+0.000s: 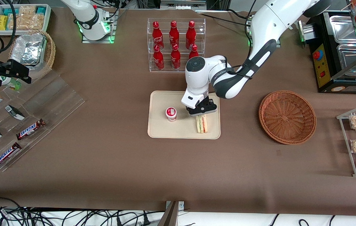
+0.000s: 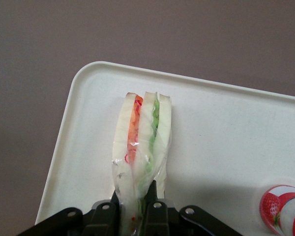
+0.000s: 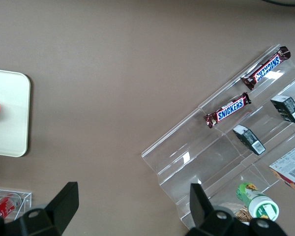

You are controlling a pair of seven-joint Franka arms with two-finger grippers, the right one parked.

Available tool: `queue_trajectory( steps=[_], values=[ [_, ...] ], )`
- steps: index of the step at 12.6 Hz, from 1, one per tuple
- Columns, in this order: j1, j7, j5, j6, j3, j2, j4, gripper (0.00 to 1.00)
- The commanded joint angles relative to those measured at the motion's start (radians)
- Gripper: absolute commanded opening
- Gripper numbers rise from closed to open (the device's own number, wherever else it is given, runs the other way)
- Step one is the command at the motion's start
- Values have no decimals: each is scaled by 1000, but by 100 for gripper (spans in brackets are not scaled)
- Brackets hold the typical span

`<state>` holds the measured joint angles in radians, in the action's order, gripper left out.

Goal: Place sandwich from basket to tray
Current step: 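Lower the sandwich onto the tray and open the left gripper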

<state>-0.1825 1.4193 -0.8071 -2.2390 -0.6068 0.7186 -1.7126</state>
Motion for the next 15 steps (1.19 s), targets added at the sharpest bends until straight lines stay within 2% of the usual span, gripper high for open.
queue_trajectory(
  steps=[1, 5, 6, 9, 11, 13, 15],
  values=[
    [0, 13, -21, 33, -4, -16, -25, 20],
    [3, 12, -18, 59, -24, -15, -25, 21],
    [3, 12, -18, 65, -24, -16, -25, 30],
    [8, 10, -17, 65, -24, -15, -25, 71],
    [14, 13, -12, 67, -25, -18, -16, 90],
    [21, 17, -7, 67, -25, -34, -6, 99],
    [29, 14, 20, 65, -31, -63, -2, 100]
  ],
)
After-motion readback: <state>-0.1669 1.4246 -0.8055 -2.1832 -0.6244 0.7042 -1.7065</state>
